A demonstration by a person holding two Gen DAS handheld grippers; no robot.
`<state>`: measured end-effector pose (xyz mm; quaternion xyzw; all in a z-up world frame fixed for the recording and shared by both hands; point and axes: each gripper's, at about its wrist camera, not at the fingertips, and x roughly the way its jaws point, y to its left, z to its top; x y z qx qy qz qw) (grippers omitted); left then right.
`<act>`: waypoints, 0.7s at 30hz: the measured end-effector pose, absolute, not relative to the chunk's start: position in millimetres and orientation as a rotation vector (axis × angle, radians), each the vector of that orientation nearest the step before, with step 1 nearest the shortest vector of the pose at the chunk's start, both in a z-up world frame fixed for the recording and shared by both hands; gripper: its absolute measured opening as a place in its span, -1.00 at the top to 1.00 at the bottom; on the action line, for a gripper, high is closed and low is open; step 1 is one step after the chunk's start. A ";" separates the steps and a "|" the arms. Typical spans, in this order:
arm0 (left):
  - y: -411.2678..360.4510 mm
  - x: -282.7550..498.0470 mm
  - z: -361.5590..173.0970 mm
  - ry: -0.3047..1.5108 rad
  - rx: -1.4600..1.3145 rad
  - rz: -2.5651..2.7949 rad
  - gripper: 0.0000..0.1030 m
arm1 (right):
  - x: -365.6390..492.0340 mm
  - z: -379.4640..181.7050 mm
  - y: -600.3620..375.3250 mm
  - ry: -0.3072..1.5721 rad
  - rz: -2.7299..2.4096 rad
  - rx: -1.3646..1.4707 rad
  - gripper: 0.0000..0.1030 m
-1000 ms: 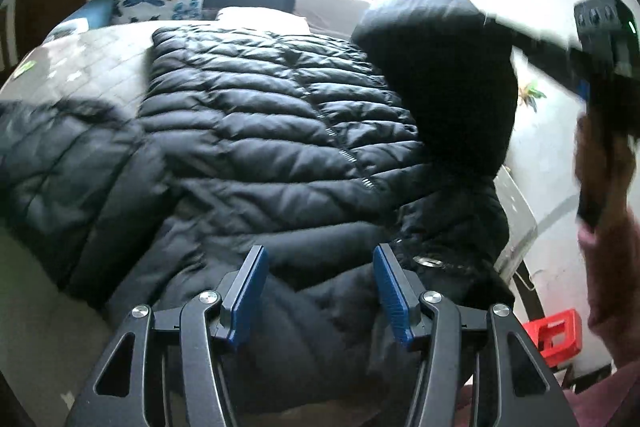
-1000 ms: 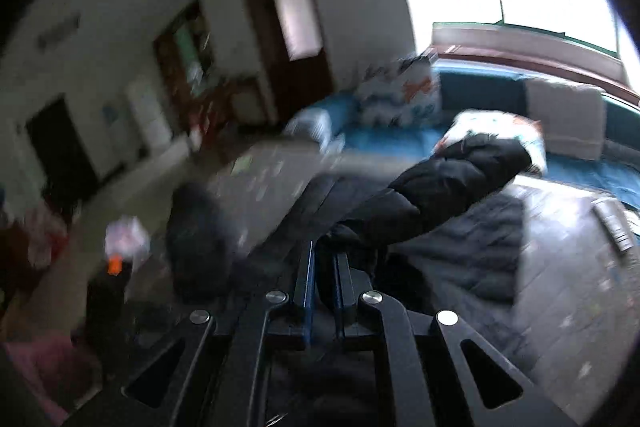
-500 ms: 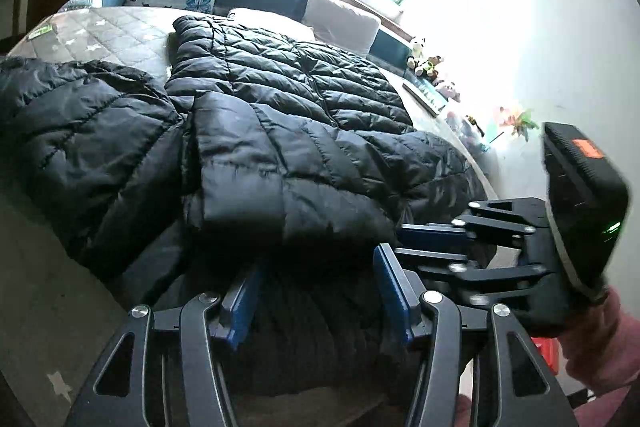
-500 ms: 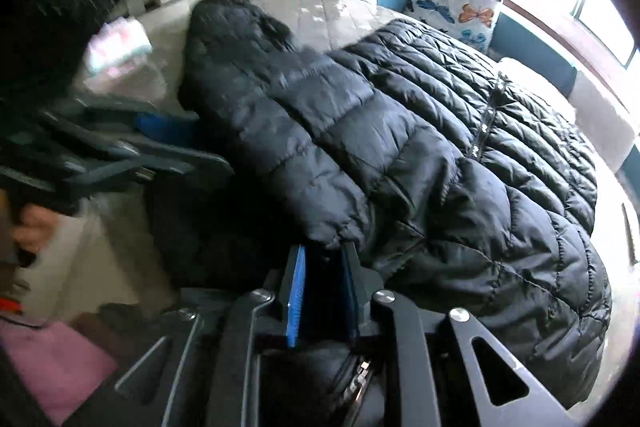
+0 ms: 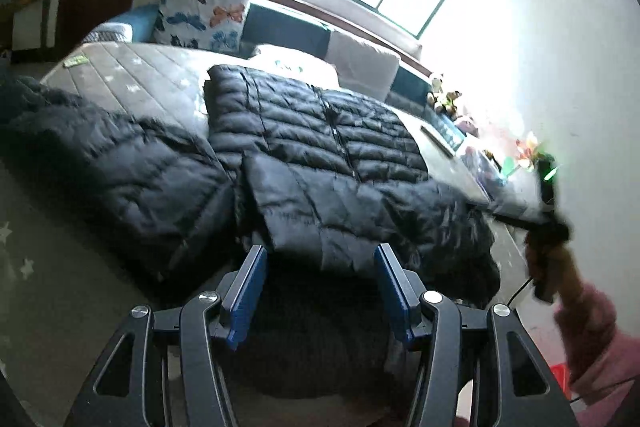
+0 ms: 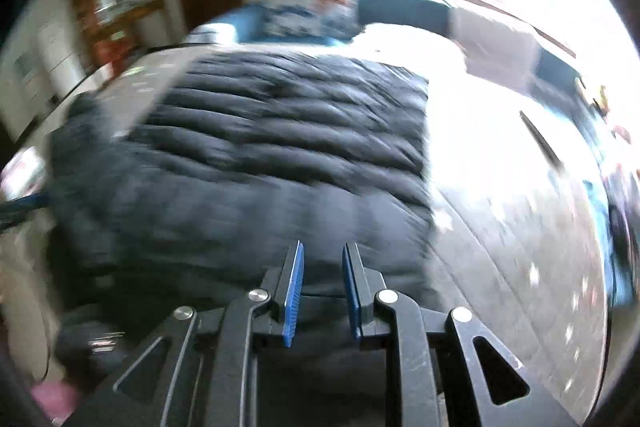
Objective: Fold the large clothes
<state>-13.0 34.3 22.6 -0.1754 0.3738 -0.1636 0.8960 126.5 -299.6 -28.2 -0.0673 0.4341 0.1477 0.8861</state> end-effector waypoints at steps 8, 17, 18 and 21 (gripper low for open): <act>8.5 9.2 43.0 0.744 -0.304 -0.385 -0.14 | 137.0 -64.4 -307.7 0.928 0.301 -0.071 0.57; -23.5 74.1 -6.6 0.880 -0.247 -0.364 -0.14 | 156.5 -60.3 -319.9 0.895 0.284 0.006 0.40; -20.6 77.3 -15.4 0.905 -0.265 -0.359 -0.14 | 156.6 -63.2 -321.8 0.898 0.290 0.019 0.40; -12.4 83.3 -39.3 0.953 -0.324 -0.357 -0.13 | 153.3 -70.4 -322.2 0.886 0.297 0.018 0.40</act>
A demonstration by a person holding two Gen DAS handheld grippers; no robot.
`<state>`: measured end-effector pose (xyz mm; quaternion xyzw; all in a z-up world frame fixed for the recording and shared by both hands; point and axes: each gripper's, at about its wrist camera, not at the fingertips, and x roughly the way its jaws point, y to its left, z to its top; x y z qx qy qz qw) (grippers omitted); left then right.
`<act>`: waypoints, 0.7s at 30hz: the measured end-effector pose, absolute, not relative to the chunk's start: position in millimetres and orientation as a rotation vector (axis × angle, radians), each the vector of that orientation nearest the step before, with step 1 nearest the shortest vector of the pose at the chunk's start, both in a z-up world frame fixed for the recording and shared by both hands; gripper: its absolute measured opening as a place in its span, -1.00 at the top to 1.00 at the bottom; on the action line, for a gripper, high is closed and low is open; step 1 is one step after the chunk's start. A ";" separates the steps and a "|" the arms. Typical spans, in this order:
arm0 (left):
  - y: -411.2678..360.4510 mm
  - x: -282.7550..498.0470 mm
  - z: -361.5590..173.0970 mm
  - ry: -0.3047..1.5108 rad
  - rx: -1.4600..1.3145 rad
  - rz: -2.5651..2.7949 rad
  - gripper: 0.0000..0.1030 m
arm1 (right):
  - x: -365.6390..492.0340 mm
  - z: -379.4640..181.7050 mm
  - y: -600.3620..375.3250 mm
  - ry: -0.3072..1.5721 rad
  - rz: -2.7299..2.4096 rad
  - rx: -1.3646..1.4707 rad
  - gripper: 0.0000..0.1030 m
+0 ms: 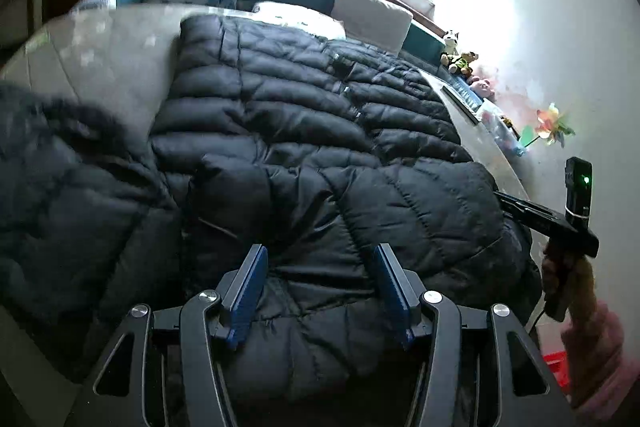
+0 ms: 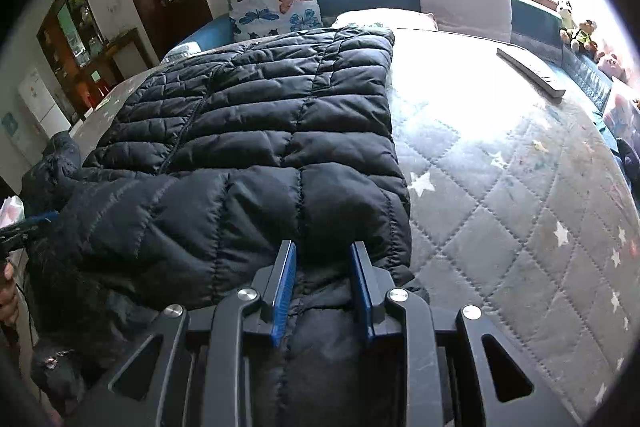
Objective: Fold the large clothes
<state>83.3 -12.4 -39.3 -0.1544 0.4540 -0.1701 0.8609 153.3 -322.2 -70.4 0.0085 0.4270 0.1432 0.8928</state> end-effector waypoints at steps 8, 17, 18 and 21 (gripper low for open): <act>-13.2 85.6 -49.9 0.932 -0.299 -0.369 -0.14 | 129.8 -30.8 -289.9 0.859 0.283 -0.100 0.40; 2.1 71.3 -36.5 0.902 -0.370 -0.421 -0.14 | 113.8 -51.8 -207.0 0.949 0.525 -0.212 0.08; 6.9 67.5 -30.0 0.885 -0.377 -0.431 -0.14 | 114.8 -59.5 -202.9 0.958 0.513 -0.236 0.08; 30.0 54.9 -11.4 0.800 -0.374 -0.409 -0.14 | 116.9 -64.9 -203.0 0.966 0.504 -0.218 -0.03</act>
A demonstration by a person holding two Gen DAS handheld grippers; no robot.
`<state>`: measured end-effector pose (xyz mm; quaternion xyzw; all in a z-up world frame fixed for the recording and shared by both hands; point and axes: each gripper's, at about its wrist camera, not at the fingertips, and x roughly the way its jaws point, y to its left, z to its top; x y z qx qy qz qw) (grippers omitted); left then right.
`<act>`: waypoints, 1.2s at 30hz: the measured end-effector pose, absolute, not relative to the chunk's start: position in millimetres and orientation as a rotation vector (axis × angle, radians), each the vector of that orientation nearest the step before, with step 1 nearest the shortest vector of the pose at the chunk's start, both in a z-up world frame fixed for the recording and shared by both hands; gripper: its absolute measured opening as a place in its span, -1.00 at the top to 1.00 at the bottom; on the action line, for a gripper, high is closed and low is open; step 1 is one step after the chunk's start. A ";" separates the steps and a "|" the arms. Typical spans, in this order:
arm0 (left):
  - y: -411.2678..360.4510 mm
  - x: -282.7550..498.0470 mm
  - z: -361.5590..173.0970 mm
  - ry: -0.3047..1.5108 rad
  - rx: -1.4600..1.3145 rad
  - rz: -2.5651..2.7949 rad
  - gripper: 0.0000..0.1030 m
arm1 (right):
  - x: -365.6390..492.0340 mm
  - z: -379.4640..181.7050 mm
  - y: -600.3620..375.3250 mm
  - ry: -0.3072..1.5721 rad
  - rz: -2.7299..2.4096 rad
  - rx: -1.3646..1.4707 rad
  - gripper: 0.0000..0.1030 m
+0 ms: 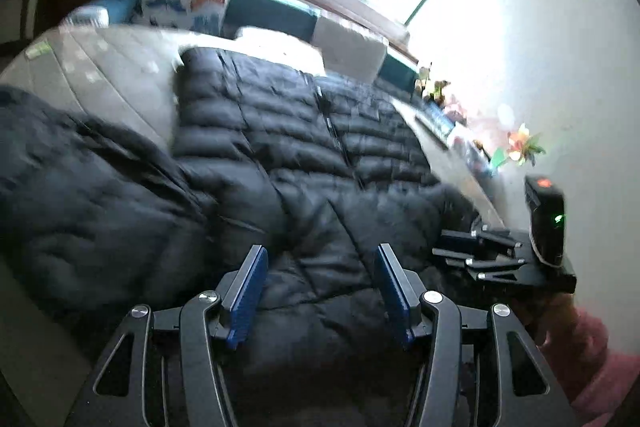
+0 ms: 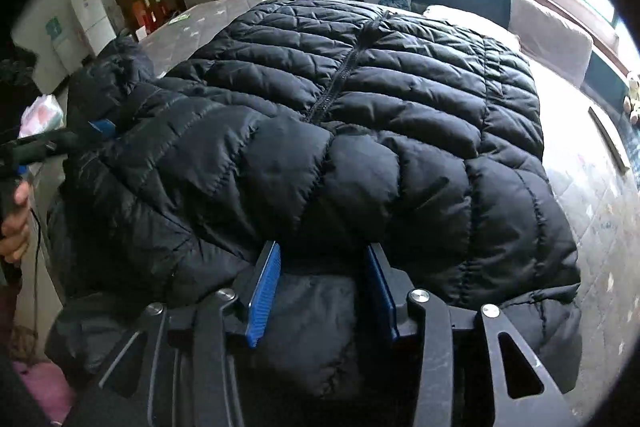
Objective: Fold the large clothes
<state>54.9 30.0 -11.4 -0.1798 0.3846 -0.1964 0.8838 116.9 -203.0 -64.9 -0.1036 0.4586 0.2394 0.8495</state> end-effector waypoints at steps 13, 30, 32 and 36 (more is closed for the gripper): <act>154.8 85.2 -57.8 0.857 -0.651 -0.184 -0.14 | 116.2 -66.4 -196.8 0.973 0.545 -0.216 -0.36; 243.7 140.4 -58.8 0.893 -0.632 -0.004 -0.14 | 120.8 -68.9 -199.1 0.988 0.570 -0.191 -0.43; 256.1 146.3 -63.4 0.895 -0.654 0.019 -0.14 | 121.1 -69.3 -199.4 0.988 0.573 -0.191 -0.43; 273.0 165.2 -53.6 0.877 -0.577 0.099 -0.15 | 121.5 -69.1 -199.4 0.993 0.576 -0.193 -0.44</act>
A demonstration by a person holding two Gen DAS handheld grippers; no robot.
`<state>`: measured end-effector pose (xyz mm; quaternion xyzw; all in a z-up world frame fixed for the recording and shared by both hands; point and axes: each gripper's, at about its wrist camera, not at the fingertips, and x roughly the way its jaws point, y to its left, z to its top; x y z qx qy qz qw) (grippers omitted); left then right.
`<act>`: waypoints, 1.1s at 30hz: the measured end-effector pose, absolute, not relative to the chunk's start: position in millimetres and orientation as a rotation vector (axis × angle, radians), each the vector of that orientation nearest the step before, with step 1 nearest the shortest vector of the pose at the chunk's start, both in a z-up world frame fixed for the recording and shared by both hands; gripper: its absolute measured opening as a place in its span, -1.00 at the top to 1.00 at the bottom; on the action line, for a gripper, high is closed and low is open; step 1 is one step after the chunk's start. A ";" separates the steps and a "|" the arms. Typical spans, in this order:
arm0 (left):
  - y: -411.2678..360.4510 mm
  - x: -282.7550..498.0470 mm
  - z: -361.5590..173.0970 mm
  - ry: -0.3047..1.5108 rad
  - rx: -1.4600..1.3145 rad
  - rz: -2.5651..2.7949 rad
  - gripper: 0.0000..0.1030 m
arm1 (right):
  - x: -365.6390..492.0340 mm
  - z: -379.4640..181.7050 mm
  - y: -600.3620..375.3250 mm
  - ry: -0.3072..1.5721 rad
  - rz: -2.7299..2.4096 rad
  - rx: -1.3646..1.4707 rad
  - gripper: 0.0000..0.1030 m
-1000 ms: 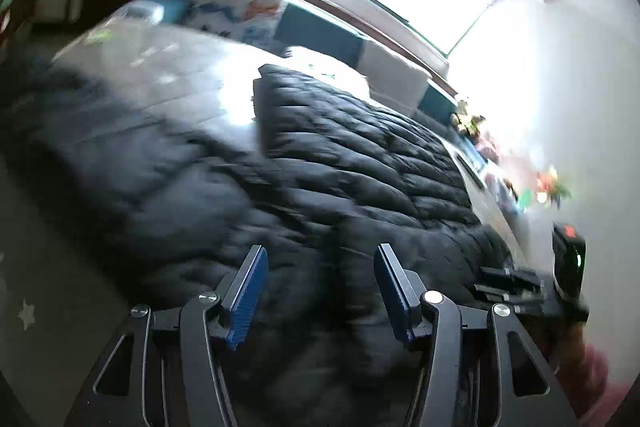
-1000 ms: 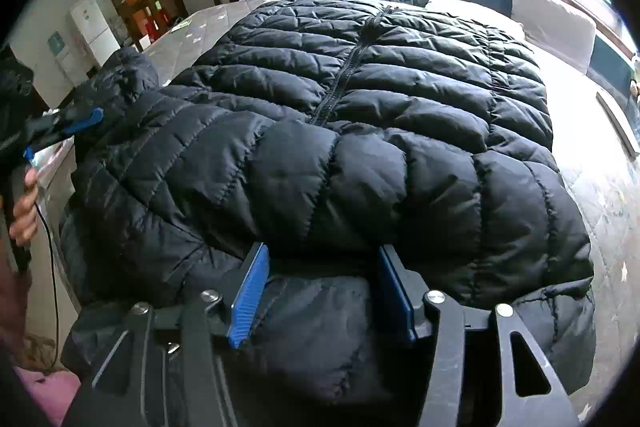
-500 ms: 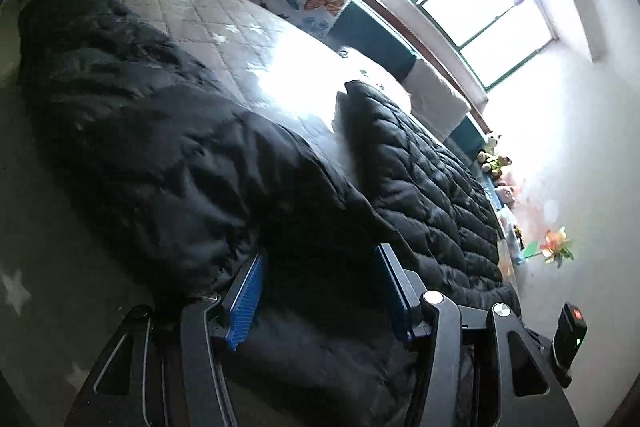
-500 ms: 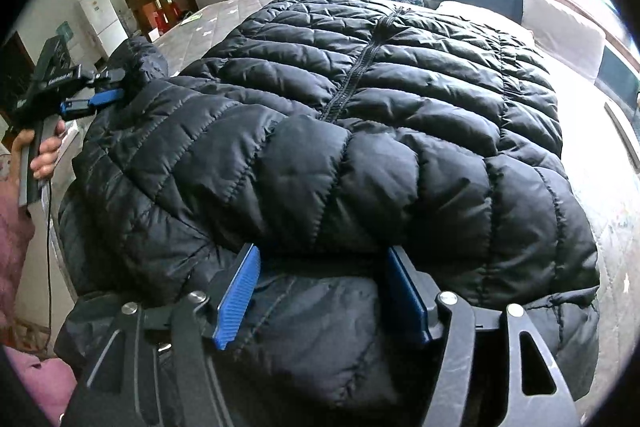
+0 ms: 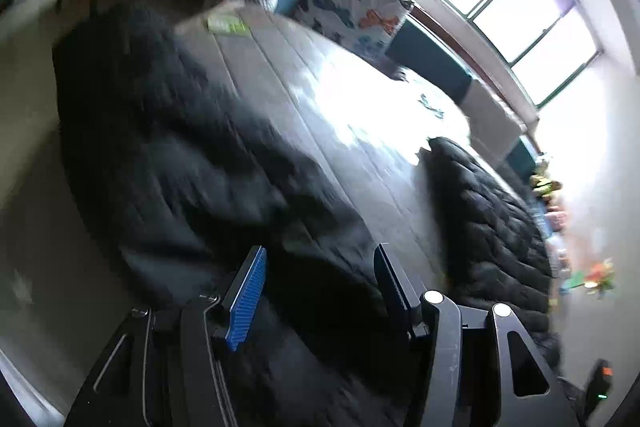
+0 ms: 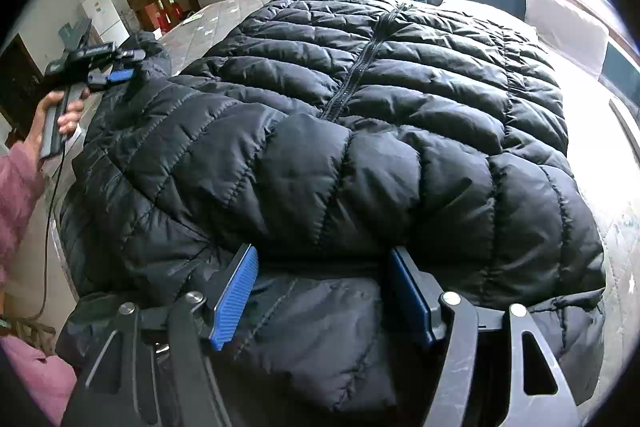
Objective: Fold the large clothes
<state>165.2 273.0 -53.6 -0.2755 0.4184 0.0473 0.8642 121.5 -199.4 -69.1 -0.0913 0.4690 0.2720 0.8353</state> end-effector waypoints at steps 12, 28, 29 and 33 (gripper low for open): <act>347.4 237.4 -70.1 0.903 -0.655 0.156 -0.15 | 123.5 -70.7 -197.6 1.010 0.579 -0.190 -0.45; 423.3 144.1 -10.7 0.665 -0.802 0.350 -0.15 | 125.1 -72.4 -196.1 1.014 0.584 -0.187 -0.52; 428.0 140.2 -14.2 0.671 -0.814 0.345 -0.15 | 125.1 -72.4 -196.3 1.013 0.583 -0.187 -0.53; 439.0 146.9 -27.1 0.730 -0.781 0.398 -0.15 | 124.6 -72.5 -195.9 1.010 0.581 -0.186 -0.54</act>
